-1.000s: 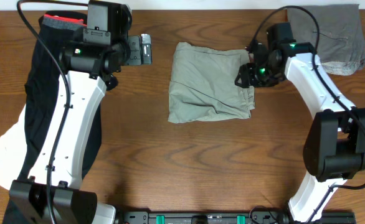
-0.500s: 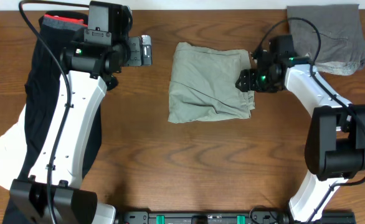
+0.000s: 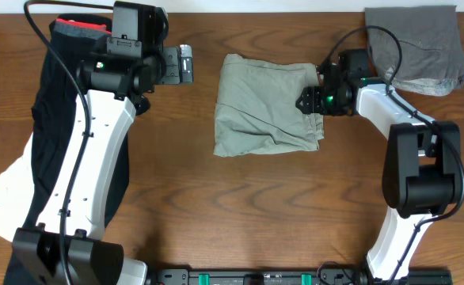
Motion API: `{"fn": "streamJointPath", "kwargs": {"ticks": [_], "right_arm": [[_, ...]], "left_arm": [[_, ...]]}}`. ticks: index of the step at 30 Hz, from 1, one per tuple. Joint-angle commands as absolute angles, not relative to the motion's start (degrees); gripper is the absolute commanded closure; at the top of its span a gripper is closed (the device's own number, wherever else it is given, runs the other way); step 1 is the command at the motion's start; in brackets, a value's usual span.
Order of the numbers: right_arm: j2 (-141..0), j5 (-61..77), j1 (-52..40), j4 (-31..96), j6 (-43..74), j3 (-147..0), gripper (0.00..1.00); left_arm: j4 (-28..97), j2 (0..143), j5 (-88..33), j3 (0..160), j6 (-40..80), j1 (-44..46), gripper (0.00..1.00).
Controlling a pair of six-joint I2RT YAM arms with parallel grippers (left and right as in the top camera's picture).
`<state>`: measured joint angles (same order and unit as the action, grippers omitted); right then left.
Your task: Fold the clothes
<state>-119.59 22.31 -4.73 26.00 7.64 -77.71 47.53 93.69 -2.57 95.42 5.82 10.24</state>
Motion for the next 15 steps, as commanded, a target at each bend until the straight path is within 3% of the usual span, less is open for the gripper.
{"fn": "streamJointPath", "kwargs": {"ticks": [1,7,14,15], "right_arm": [[-125.5,27.1,-5.7,27.6,8.8,-75.9,0.34],[-126.0,32.5,-6.9,29.4,9.4,-75.9,0.55],[-126.0,34.3,-7.1,28.9,9.4,-75.9,0.98],[-126.0,34.6,-7.1,28.6,9.4,-75.9,0.99]], "left_arm": [[47.5,94.4,-2.3,95.1,6.1,10.0,0.02],[47.5,94.4,-2.3,95.1,6.2,10.0,0.02],[47.5,94.4,-2.3,95.1,6.3,10.0,0.02],[47.5,94.4,-2.3,95.1,6.3,10.0,0.02]]}}
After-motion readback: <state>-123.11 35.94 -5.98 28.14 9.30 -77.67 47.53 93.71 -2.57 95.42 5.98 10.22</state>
